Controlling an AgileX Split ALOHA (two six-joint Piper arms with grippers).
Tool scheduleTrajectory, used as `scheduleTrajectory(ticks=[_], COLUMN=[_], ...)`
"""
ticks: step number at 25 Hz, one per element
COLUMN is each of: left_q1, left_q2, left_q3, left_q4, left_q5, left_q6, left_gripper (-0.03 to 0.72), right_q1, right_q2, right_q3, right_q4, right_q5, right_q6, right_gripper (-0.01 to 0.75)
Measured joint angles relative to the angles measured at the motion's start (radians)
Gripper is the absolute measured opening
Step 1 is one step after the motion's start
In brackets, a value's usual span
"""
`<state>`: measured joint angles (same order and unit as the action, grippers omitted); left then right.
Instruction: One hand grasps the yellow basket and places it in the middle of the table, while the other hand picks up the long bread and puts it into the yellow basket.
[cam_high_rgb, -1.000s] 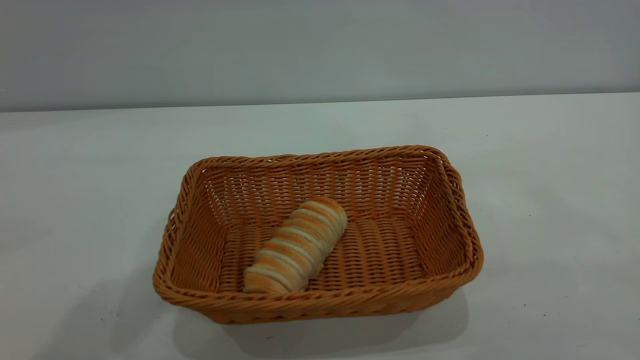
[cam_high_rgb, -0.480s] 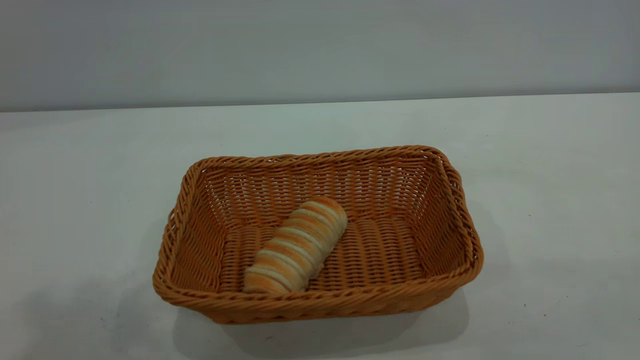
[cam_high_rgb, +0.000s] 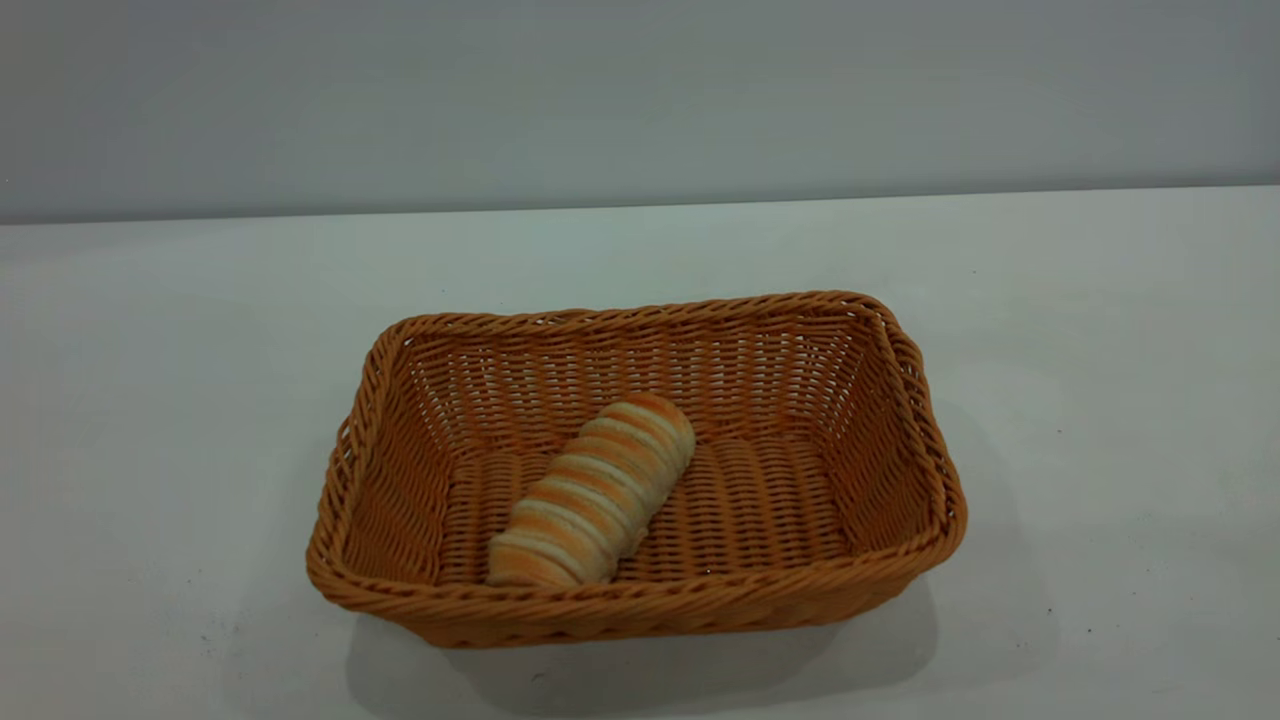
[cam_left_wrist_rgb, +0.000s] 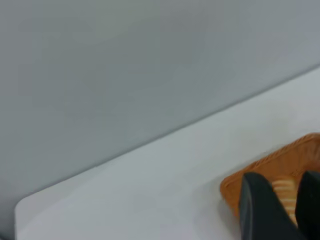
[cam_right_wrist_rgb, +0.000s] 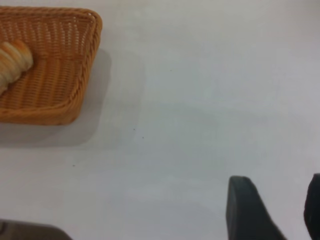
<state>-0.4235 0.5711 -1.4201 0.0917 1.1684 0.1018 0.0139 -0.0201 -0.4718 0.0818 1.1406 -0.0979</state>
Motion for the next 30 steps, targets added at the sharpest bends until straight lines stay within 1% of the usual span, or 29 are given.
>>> scheduleTrajectory(ticks=[6, 9, 12, 15, 19, 25, 27, 30], left_q1=[0.0, 0.0, 0.013, 0.063, 0.162, 0.283, 0.327, 0.382], left_q2=[-0.337, -0.431, -0.454, -0.454, -0.464, -0.564, -0.587, -0.594], left_q3=[0.295, 0.422, 0.484, 0.494, 0.514, 0.683, 0.727, 0.753], left_q4=[-0.092, -0.136, -0.153, -0.162, -0.191, -0.33, -0.355, -0.37], left_q5=[0.0, 0.0, 0.0, 0.0, 0.0, -0.004, -0.004, -0.004], left_q6=[-0.044, -0.054, -0.056, 0.003, 0.095, 0.161, 0.191, 0.235], left_gripper=[0.235, 0.235, 0.235, 0.235, 0.235, 0.235, 0.235, 0.235], right_q1=[0.0, 0.0, 0.0, 0.0, 0.0, 0.0, 0.0, 0.0], right_q2=[0.0, 0.0, 0.0, 0.0, 0.0, 0.0, 0.0, 0.0], right_q3=[0.0, 0.0, 0.0, 0.0, 0.0, 0.0, 0.0, 0.0], right_q4=[0.0, 0.0, 0.0, 0.0, 0.0, 0.0, 0.0, 0.0], right_q5=[0.0, 0.0, 0.0, 0.0, 0.0, 0.0, 0.0, 0.0], right_q6=[0.0, 0.0, 0.0, 0.0, 0.0, 0.0, 0.0, 0.0], right_gripper=[0.325, 0.325, 0.325, 0.325, 0.325, 0.325, 0.325, 0.325])
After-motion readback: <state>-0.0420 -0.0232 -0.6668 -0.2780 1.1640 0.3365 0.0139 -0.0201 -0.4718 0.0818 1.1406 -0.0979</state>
